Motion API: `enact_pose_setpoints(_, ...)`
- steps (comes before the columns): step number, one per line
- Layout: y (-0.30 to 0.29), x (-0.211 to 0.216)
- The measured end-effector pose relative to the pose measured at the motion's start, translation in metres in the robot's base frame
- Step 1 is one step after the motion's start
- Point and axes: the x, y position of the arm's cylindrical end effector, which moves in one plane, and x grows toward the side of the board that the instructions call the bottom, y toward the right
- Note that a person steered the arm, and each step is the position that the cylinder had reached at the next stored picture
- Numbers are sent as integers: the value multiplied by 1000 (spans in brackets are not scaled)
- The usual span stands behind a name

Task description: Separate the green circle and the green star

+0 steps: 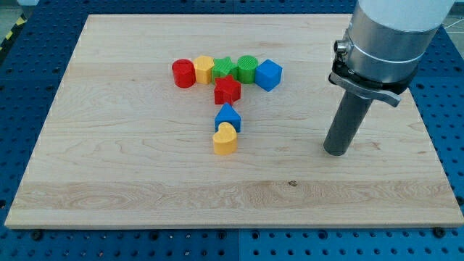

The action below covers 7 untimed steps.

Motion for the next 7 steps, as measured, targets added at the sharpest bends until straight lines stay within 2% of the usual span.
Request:
enact_pose_setpoints(1, 0, -1)
enact_pose_setpoints(2, 0, -80)
enact_pose_setpoints(4, -12, -152)
enact_pose_setpoints(5, -43, -184)
enact_pose_setpoints(7, -103, -205)
